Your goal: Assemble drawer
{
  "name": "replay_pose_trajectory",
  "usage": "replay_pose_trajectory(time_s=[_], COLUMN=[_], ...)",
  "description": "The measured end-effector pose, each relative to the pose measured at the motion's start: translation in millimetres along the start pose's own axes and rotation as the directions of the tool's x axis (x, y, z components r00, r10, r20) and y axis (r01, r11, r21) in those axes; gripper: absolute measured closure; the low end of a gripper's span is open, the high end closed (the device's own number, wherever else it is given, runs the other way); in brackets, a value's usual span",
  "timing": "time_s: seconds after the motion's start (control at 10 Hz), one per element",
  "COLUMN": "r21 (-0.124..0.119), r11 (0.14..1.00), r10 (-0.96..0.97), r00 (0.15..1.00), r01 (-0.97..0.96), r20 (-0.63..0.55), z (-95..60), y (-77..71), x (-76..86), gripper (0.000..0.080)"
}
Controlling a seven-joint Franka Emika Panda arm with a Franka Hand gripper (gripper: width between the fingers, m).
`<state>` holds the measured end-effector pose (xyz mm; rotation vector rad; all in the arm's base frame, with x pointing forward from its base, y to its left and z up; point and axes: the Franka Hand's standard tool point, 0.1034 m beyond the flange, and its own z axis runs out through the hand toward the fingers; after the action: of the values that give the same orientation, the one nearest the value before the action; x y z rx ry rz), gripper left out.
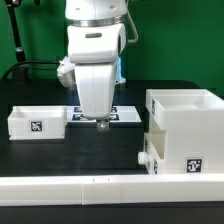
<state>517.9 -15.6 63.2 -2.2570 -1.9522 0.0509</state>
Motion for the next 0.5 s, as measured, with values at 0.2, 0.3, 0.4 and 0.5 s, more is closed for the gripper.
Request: replay_pose_trajectory(time_s=[0.2,0.3,0.4,0.5], r21=[0.001,0.001,0.002,0.0], r11=[1.0,1.0,1.0,1.0], r10=[0.001,0.006,0.027,0.029], r00=[1.0,1.0,1.0,1.0], r01=[-0.001,-0.006,-0.027,-0.029], r20=[0.0,0.0,0.0,0.0], z=[0.6,0.7,0.8,0.5], y=[-0.2,-0.2,-0.3,-0.3], x=[-0.3,-0.3,-0.3,-1.7], gripper=[0.015,0.015,0.015,0.015])
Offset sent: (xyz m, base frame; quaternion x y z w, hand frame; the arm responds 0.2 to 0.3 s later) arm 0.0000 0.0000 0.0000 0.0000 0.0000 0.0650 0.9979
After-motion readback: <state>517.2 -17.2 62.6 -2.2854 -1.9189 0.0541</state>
